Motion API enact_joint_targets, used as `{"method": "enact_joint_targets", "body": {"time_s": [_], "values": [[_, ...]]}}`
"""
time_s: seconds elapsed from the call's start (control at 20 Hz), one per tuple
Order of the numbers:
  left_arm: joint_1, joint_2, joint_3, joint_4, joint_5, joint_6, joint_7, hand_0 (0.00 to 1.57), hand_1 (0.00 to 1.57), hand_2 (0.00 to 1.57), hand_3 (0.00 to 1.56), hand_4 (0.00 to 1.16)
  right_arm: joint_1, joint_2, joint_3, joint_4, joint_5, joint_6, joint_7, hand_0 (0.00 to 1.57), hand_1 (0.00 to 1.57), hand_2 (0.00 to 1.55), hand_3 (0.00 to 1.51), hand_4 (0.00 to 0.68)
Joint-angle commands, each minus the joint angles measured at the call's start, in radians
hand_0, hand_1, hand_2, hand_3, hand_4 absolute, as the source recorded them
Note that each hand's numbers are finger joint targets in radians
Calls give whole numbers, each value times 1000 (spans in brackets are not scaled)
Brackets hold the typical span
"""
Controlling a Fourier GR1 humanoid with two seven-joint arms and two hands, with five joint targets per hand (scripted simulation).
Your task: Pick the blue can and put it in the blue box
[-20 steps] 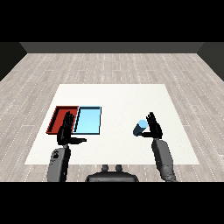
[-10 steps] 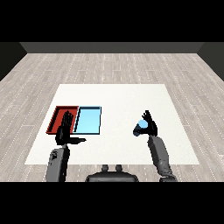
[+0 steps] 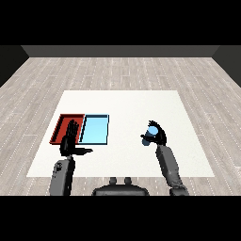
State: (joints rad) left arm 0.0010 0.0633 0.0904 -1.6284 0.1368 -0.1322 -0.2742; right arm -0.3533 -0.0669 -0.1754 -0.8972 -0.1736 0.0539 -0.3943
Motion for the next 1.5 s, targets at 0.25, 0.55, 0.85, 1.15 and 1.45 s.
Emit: {"method": "enact_joint_targets", "body": {"time_s": [0.25,0.55,0.85,1.15,1.45], "values": [[-62,26,41,82,21,-17,-24,0,0,0,0,0,-5,32,65,-79,61,-135,78,1533,1533,1487,1454,597],[28,-16,-34,-2,-55,22,-35,0,0,0,0,0,16,48,143,-295,87,-160,239,1481,1481,1472,1438,619],[-26,-14,-53,37,-78,25,-13,0,0,0,0,0,21,24,184,-416,110,-112,210,1449,1449,1471,1444,629],[-80,-62,-102,103,1,-13,54,0,0,0,0,0,-27,65,223,-459,139,-144,222,1465,1465,1453,1429,635],[-59,-63,-164,42,6,36,101,0,0,0,0,0,-98,67,274,-342,100,-208,158,1479,1479,1454,1430,641]]}}
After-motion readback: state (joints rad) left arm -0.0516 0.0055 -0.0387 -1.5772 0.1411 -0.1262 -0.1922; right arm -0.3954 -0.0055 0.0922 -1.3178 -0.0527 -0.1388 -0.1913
